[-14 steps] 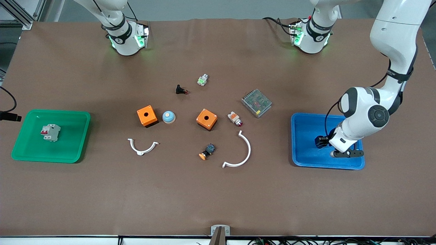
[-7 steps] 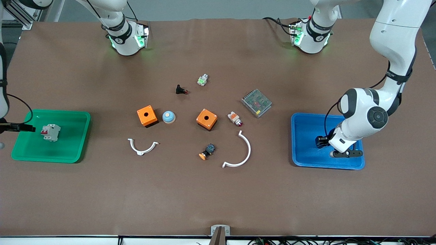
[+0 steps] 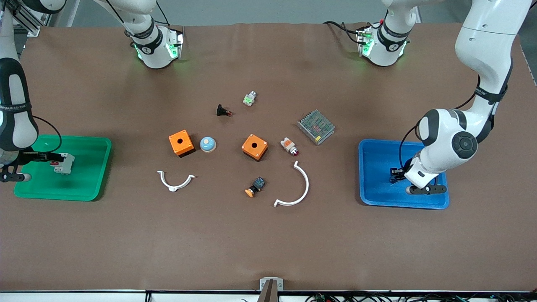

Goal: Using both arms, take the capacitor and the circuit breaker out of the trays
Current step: 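Lift the capacitor with the left gripper while the right gripper lifts the breaker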

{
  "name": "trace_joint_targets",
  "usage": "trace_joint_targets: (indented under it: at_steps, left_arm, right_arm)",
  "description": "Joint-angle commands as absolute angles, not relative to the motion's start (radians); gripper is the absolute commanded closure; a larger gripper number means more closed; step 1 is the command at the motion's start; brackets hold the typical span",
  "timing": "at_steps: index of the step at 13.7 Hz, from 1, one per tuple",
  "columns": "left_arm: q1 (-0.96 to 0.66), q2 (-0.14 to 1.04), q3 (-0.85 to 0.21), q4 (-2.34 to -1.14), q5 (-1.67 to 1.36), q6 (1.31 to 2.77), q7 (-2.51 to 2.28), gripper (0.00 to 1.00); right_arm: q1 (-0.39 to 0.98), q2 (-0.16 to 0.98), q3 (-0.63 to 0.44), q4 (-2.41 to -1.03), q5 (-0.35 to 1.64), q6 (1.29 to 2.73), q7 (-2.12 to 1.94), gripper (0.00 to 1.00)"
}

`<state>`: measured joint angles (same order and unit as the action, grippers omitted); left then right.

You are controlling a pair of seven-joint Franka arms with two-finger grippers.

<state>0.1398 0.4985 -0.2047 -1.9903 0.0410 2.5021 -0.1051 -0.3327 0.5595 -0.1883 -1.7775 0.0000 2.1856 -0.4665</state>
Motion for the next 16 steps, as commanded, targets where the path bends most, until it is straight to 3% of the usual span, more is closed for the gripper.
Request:
trace_joint_targets:
  at_steps: [1, 4, 7, 13, 16]
  left_arm:
    - [0.127, 0.424, -0.230, -1.988, 0.031, 2.476, -0.133, 0.99]
    - [0.126, 0.394, -0.296, -1.912, 0.032, 2.335, -0.233, 1.00]
    - [0.112, 0.400, -0.356, -1.868, 0.037, 2.292, -0.339, 1.00]
    - [-0.087, 0.433, -0.360, -1.856, 0.043, 2.293, -0.651, 1.00]
    - [-0.179, 0.448, -0.359, -1.867, 0.044, 2.304, -0.799, 1.00]
  right_arm:
    - [-0.347, 0.526, -0.178, -1.858, 0.038, 2.264, -0.489, 0.00]
    - [-0.348, 0.528, -0.178, -1.861, 0.054, 2.270, -0.489, 0.04]
    - [-0.348, 0.528, -0.178, -1.859, 0.055, 2.269, -0.506, 0.29]
    - [-0.350, 0.528, -0.178, -1.853, 0.055, 2.263, -0.517, 0.74]
    - [-0.348, 0.528, -0.178, -1.848, 0.055, 2.260, -0.517, 0.82]
